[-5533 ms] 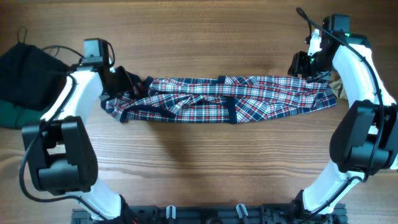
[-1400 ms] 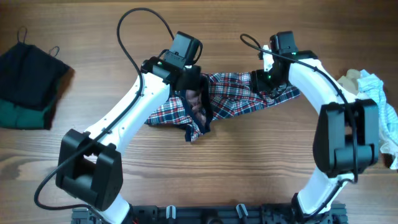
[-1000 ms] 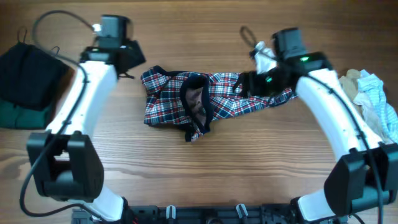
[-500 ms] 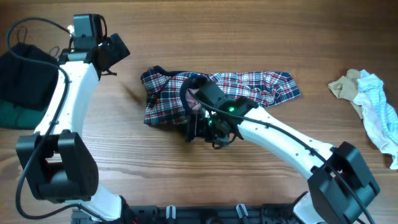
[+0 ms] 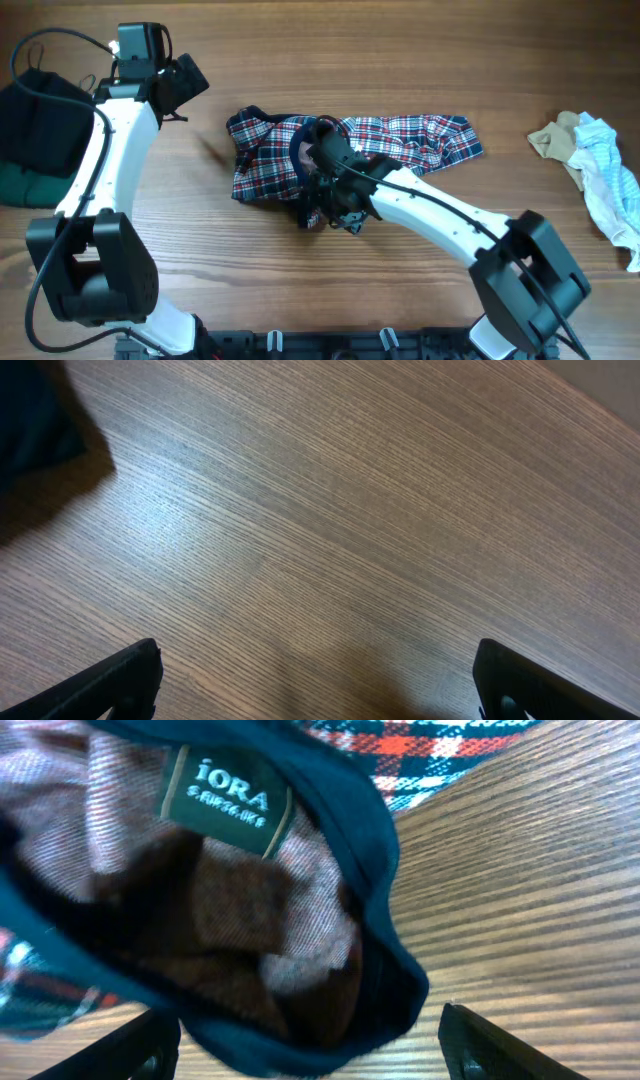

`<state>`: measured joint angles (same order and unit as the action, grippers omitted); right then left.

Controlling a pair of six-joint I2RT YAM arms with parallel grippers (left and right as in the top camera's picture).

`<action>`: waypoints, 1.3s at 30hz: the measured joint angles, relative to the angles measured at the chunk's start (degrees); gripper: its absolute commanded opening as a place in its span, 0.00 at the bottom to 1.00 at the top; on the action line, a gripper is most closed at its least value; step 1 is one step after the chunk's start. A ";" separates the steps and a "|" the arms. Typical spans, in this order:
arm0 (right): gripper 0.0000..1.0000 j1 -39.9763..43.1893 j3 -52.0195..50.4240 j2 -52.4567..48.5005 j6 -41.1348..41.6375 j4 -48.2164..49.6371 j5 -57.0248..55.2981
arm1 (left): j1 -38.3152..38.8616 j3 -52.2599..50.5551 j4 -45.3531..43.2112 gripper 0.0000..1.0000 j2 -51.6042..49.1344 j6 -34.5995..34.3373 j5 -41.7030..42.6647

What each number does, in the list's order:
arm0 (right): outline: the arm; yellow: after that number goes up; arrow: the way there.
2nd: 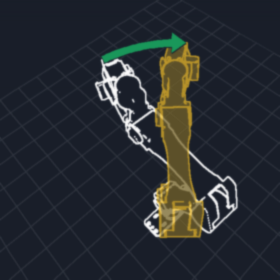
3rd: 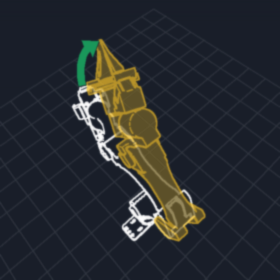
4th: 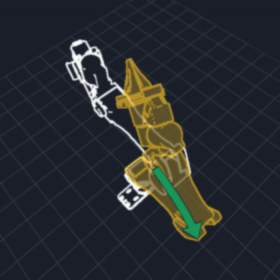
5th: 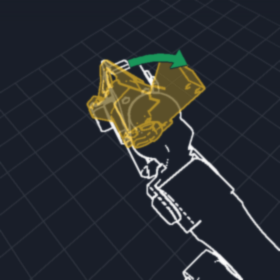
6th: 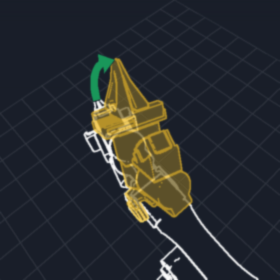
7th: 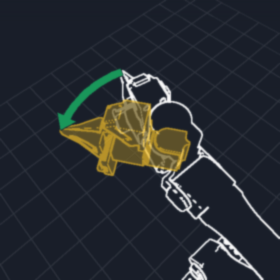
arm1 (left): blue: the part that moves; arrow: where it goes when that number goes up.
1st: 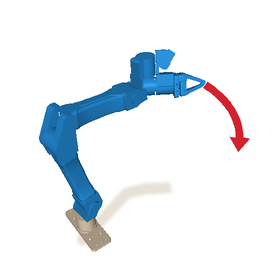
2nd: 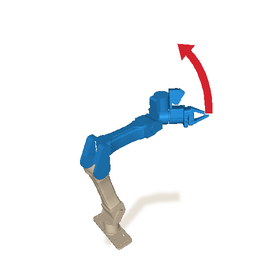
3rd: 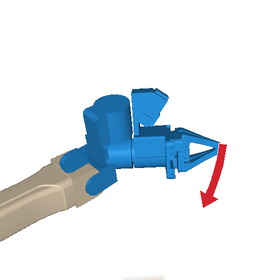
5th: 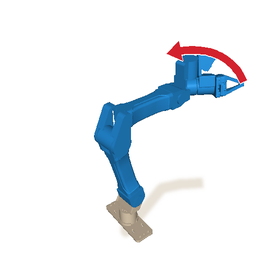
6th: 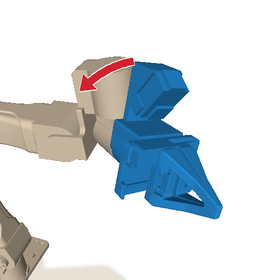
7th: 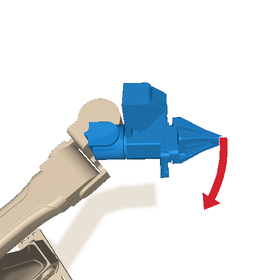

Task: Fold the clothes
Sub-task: 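Carry the right end with the right gripper leftward over the garment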

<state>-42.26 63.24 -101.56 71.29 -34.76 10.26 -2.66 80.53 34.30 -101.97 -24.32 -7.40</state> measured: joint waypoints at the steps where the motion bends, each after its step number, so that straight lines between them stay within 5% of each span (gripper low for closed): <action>1: 0.65 0.15 -0.02 -0.24 0.31 0.46 0.02 | 0.00 0.00 0.00 1.00 0.00 0.00 0.02; 3: 0.47 0.42 -0.02 -0.24 0.70 1.29 0.09 | 0.00 0.00 0.00 1.00 0.00 0.00 0.00; 9: 0.55 0.46 -0.02 -0.24 0.85 2.47 0.17 | 0.00 0.00 0.00 1.00 0.00 0.00 0.00; 11: 0.42 0.46 -0.11 -0.24 1.38 1.88 0.17 | 0.00 0.00 0.02 1.00 0.00 0.00 0.00; 14: 0.06 0.46 -2.23 -0.24 2.73 4.07 0.35 | 0.00 0.00 0.00 1.00 0.00 0.00 0.00; 15: 0.04 0.57 -2.67 -0.24 1.92 5.55 0.70 | 0.00 0.00 0.00 1.00 0.00 0.00 0.02; 20: 0.04 2.49 -1.07 1.62 -10.67 7.08 1.62 | 0.00 0.00 0.00 1.00 0.00 0.00 0.00; 33: 0.05 2.56 5.11 5.75 -65.48 6.78 -10.82 | 0.00 0.00 0.02 1.00 0.00 0.00 0.02; 39: 0.04 6.38 4.15 1.70 -75.49 8.79 -14.08 | 0.00 0.00 0.00 1.00 0.00 0.00 0.02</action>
<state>-35.88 67.40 -99.85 -4.21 -25.98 -3.81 -2.66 80.53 34.30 -101.97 -24.32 -7.38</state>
